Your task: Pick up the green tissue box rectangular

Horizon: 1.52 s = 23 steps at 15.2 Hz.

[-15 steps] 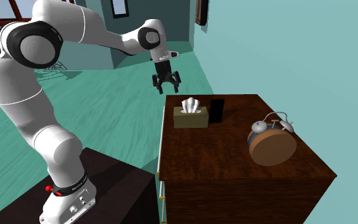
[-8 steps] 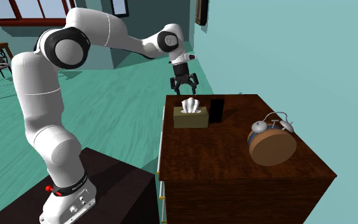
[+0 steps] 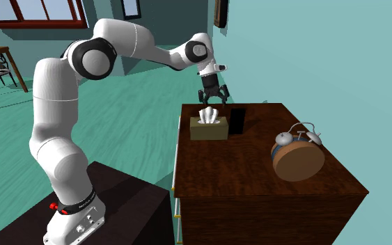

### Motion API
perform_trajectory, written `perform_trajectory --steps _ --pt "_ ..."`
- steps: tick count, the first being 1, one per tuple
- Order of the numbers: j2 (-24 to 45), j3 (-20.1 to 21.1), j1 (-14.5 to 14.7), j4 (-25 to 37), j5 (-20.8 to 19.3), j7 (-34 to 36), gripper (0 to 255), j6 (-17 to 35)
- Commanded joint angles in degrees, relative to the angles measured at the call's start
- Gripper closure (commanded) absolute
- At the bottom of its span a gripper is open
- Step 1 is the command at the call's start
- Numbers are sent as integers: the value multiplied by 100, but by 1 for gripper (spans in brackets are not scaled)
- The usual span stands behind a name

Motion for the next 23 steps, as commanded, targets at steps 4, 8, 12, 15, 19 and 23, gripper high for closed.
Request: perform_trajectory --steps 4,8,12,15,19,23 --pt "40 -2 -10 -296 -24 108 0 321" --pt "48 -3 -12 -294 -23 108 255 327" --pt "61 -2 -13 -255 -18 98 255 303" --pt "40 -3 -10 -297 -24 108 255 321" --pt "-7 -4 -4 -61 -8 14 255 54" --pt "-35 -6 1 201 9 -83 255 -219"
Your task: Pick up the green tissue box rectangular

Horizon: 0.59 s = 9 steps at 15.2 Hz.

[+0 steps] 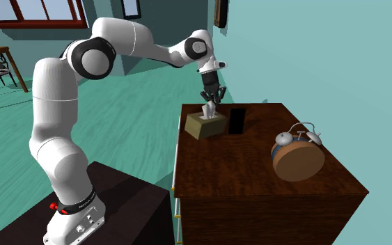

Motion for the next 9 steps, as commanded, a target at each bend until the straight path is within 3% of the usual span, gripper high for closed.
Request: perform_trajectory --steps 1,9 --pt "-7 -7 -11 128 9 -63 255 -124" --pt "2 -12 -11 603 38 -222 255 -562"
